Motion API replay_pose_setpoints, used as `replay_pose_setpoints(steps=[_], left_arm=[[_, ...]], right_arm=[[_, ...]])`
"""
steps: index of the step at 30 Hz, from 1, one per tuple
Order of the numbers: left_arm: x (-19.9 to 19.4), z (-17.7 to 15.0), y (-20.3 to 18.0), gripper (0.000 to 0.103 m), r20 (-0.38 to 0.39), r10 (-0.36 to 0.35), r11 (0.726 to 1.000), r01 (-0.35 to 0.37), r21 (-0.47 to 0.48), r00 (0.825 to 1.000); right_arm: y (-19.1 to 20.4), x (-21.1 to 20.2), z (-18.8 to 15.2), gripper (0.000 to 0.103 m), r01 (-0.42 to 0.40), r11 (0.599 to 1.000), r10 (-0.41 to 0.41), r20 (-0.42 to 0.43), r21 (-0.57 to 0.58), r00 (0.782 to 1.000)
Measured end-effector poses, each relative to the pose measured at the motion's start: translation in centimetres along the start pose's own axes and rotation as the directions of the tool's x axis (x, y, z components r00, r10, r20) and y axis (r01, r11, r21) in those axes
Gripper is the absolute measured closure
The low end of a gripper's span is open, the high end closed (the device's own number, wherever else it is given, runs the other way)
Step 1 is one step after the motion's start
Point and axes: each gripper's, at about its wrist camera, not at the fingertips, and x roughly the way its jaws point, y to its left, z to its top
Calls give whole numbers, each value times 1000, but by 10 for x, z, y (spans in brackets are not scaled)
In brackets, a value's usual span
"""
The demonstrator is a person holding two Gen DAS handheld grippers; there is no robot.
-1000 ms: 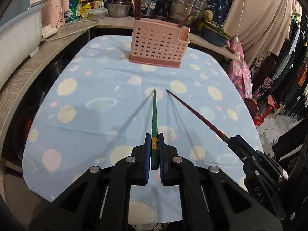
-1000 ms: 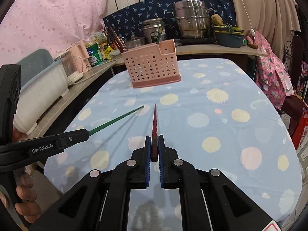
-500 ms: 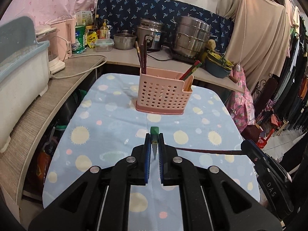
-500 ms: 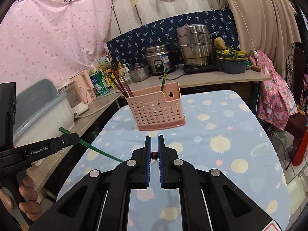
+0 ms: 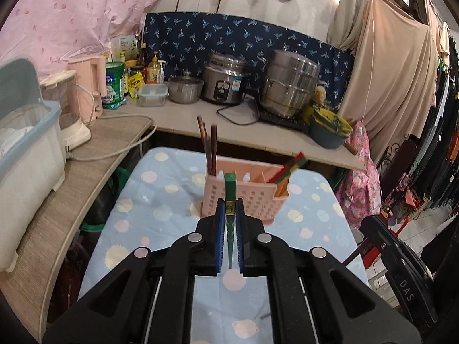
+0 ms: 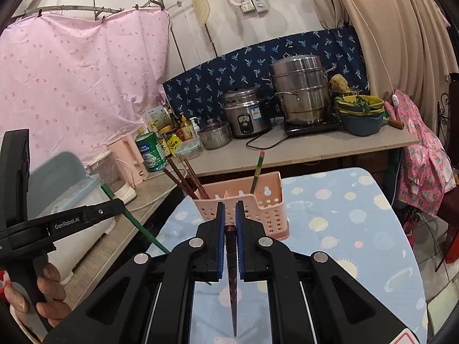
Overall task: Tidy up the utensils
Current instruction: 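Lift both chopsticks and carry them over the pink holder with both grippers, then lower both chopsticks into the pink holder with both grippers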
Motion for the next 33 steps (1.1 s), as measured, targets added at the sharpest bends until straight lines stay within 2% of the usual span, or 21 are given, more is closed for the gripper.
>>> replay_pose_setpoints(steps=[12,18,23,30,33], left_arm=[[19,104,-9,96,121,42,999,-42,-8,992],[37,138,-9,96,172,60,998,-57,-26,983],[69,141,-8,96,144,89,996,-87,-19,986],[103,126,-4,96,84,96,995,-96,-12,992],[109,122,-2,96,68,99,995,-99,-12,993]], right_arm=[[8,42,112,96,-45,999,43,142,9,989],[9,72,149,96,-27,1000,24,182,13,983],[0,101,158,96,-4,1000,0,176,20,984],[-13,132,154,96,23,999,-27,138,30,990],[-16,133,155,96,-4,999,-2,130,48,991]])
